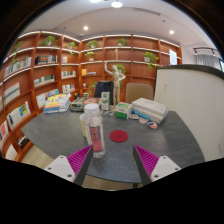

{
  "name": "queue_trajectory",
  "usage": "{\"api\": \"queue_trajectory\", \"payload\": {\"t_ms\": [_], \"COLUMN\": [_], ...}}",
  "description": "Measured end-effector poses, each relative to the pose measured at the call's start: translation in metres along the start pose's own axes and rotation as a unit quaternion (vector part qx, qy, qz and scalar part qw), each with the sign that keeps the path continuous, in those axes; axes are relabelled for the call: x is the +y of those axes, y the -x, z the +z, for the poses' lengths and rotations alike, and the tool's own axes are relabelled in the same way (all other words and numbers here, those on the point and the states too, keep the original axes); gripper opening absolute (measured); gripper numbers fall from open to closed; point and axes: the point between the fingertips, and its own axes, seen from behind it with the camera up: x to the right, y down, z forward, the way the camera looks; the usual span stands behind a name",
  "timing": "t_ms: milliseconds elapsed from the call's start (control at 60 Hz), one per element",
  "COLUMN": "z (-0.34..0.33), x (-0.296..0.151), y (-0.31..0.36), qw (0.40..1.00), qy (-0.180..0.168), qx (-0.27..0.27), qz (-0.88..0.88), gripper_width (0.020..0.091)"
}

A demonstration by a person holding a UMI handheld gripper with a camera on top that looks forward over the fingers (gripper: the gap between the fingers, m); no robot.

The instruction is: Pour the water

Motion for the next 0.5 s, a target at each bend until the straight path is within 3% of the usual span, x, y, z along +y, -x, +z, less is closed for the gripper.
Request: {"api": "queue_trajectory", "payload": {"t_ms": [100,317,500], "z": [0.019,0.072,0.1], "x": [0.011,-0.008,-0.019], "y": [0.036,0.042,0.053], "qw": [1.0,0.997,0.995], "qy": [-0.009,-0.056,-0.082], "qx": [-0.019,0.029,0.022], "qz": [0.01,0.041,0.046], "gripper_width": [0.086,0.0864,0.0795]}}
